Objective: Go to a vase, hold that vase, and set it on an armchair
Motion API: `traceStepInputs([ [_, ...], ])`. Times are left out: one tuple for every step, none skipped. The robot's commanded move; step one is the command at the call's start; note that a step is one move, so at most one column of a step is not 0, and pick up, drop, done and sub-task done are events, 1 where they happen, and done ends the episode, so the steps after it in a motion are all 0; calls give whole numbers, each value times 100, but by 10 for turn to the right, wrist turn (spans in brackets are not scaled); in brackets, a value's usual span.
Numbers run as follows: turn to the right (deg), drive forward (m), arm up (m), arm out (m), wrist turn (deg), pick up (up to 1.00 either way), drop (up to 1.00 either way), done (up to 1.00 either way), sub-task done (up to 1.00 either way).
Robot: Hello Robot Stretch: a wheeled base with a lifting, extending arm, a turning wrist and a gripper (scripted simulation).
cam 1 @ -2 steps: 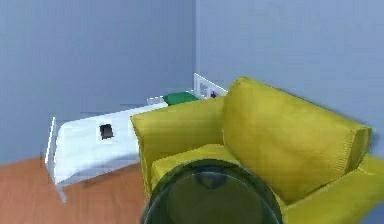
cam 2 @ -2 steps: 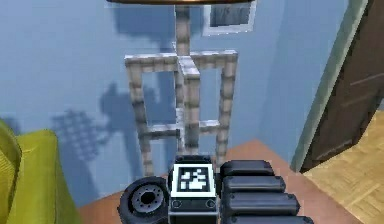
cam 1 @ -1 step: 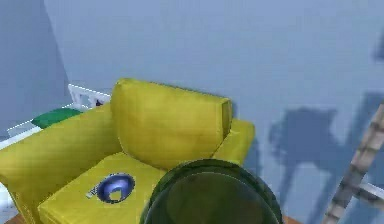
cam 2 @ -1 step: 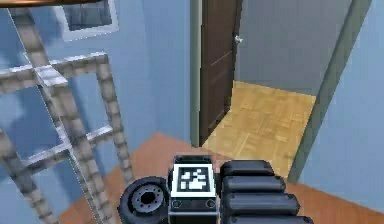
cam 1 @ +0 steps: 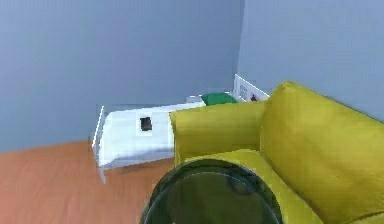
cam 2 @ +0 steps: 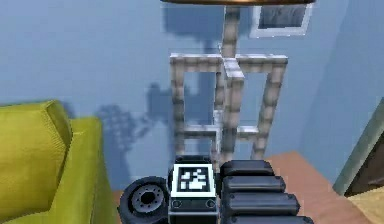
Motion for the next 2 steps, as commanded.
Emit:
traceStepInputs([
  [-300,0,0,0,0,0,0,0,0],
  [450,0,0,0,0,0,0,0,0],
])
